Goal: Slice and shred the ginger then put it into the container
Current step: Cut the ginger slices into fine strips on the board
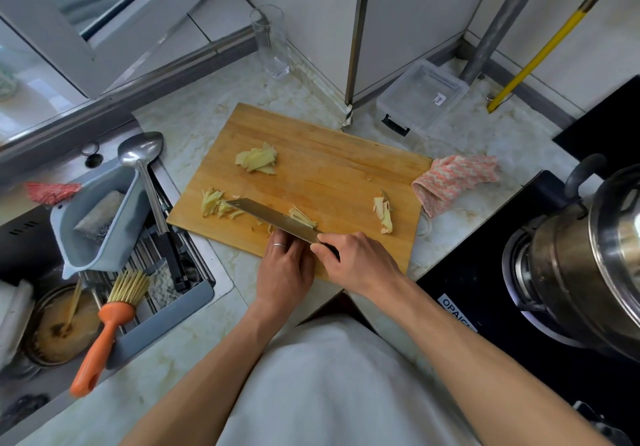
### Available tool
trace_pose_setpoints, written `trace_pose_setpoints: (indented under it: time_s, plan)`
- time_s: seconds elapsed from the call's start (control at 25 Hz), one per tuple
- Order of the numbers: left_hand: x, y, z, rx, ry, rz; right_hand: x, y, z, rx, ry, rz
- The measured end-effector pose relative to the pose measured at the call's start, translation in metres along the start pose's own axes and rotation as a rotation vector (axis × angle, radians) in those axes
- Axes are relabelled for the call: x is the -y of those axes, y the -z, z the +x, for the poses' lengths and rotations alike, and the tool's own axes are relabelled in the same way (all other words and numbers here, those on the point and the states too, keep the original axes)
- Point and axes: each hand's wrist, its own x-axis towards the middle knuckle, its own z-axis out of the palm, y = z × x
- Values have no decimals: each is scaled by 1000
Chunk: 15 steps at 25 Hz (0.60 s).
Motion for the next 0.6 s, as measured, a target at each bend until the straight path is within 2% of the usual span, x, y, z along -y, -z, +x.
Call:
trace_pose_setpoints:
  time_s: [0.2, 0.6]
  plan:
    - [-3, 5, -2, 27, 28, 17, -14, 6, 9, 40, -33, 241]
    - [-1, 9, -1, 14, -40, 201, -22, 6, 15, 60, -49, 318]
